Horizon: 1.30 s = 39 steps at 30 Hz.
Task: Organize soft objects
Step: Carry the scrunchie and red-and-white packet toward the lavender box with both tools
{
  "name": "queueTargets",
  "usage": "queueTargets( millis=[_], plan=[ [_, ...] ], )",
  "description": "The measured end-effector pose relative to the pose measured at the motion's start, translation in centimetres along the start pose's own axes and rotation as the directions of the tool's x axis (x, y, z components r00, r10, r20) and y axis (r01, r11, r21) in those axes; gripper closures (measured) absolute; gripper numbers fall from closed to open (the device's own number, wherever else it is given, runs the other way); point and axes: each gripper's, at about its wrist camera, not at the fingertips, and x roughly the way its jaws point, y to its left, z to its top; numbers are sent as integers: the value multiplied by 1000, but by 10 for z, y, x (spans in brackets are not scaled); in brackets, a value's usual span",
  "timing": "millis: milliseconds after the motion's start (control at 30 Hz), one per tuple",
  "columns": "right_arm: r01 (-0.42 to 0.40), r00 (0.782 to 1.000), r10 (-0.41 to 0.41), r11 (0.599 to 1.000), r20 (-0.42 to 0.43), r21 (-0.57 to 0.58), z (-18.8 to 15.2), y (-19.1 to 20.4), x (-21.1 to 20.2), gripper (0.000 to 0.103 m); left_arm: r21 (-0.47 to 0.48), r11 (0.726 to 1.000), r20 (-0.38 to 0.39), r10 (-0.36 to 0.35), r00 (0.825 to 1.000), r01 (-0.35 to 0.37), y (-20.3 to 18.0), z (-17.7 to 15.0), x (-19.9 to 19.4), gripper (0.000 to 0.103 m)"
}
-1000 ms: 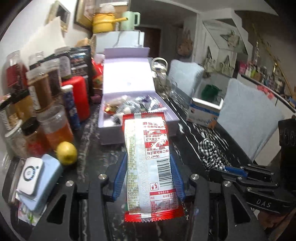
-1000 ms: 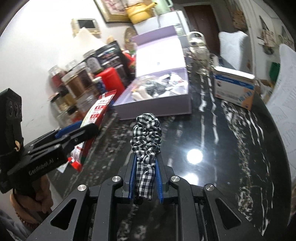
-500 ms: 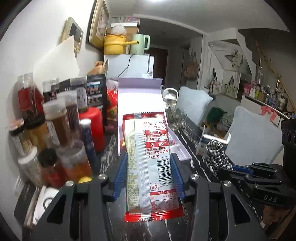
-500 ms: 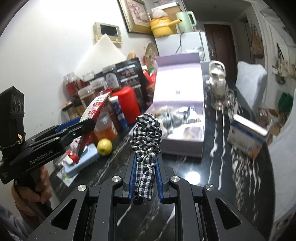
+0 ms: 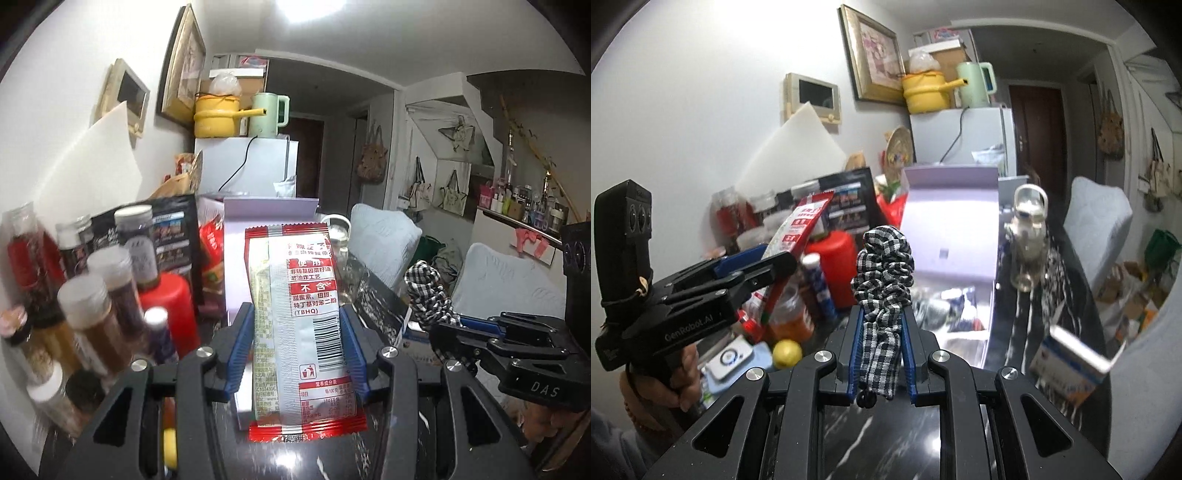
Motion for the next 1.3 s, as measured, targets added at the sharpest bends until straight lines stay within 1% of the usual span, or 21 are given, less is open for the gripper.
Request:
queueTargets(
  millis=[100, 300, 400, 500, 600, 667, 900, 967, 1100, 1300],
  plan=[
    [-7, 1000, 7, 1000, 15, 1, 11, -6, 7, 84, 15, 1000, 13, -6, 1000, 6, -2, 13, 9, 57],
    [7, 999, -7, 1000, 42, 3, 33, -21, 24, 84, 50, 999, 36, -13, 999, 12, -12, 34, 30, 57],
    [7, 999, -7, 1000, 50, 3, 43, -29, 35, 84, 46, 998, 32, -37, 999, 35, -14, 40, 45, 57],
    [10, 999, -10, 1000, 50, 0, 50, -37, 46, 84, 50, 998, 27, -45, 999, 44, -16, 44, 63, 57],
    [13, 999, -13, 1000, 36, 8, 54, -46, 61, 84, 44, 997, 11, -62, 998, 62, -15, 43, 81, 57],
    [11, 1000, -12, 1000, 18, 14, 54, -53, 74, 84, 49, 997, -1, -60, 998, 60, -15, 42, 94, 57],
    [14, 999, -13, 999, -44, 31, 45, -74, 118, 84, 73, 997, -101, -28, 995, 35, -12, 29, 146, 57],
    [16, 997, -13, 999, -80, 36, 44, -79, 131, 84, 73, 997, -119, -13, 993, 21, -9, 25, 157, 57],
    [17, 993, -13, 999, -120, 35, 38, -86, 145, 84, 77, 997, -182, 23, 983, -9, -4, 13, 179, 57],
    [41, 982, -28, 997, -189, 66, 27, -105, 166, 84, 98, 995, -252, 43, 967, -18, -6, -2, 206, 57]
  ],
)
